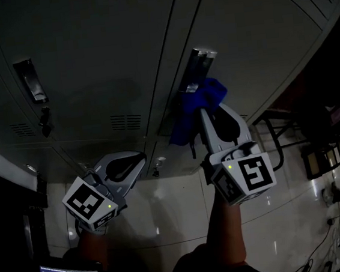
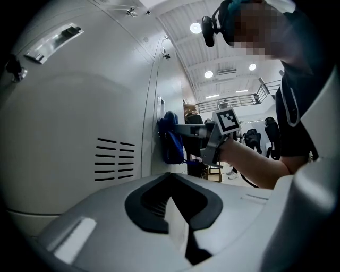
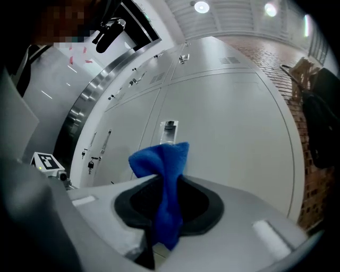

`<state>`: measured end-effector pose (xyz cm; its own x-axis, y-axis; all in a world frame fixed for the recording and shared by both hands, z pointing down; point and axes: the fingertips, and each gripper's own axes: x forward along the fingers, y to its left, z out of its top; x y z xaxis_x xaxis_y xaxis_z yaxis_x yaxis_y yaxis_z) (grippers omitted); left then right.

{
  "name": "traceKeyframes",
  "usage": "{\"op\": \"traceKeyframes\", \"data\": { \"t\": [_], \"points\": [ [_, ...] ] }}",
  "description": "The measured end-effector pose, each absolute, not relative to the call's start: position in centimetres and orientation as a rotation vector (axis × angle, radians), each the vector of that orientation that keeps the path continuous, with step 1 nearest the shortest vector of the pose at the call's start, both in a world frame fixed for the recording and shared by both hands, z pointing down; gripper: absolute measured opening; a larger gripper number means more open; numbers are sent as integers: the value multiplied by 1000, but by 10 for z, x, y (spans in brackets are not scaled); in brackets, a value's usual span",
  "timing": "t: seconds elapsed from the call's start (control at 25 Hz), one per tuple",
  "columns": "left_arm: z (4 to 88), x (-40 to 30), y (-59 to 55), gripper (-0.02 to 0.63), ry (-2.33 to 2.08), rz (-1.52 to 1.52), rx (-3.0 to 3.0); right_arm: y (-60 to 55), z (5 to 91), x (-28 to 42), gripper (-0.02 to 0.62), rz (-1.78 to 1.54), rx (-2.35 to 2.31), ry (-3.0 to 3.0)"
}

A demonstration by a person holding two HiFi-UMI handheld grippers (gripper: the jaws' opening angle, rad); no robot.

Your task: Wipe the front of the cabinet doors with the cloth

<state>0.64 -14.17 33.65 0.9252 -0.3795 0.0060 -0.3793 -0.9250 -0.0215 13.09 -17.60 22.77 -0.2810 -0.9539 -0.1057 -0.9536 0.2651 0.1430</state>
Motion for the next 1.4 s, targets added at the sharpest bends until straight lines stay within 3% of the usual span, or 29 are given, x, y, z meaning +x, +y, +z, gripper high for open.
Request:
{"op": "traceKeyframes", "data": {
  "t": [1.0,1.16,1.4],
  "points": [
    [357,20,-130,6,566,-97,-3074,-150,258,331,75,-69,2366,-1960],
    [358,20,-132,6,570,-95,-3074,-144,252,325,76,-17,2367,-2029],
    [360,12,-142,6,607,-80,-3087,-141,225,251,75,-46,2202,-2261]
  ]
}}
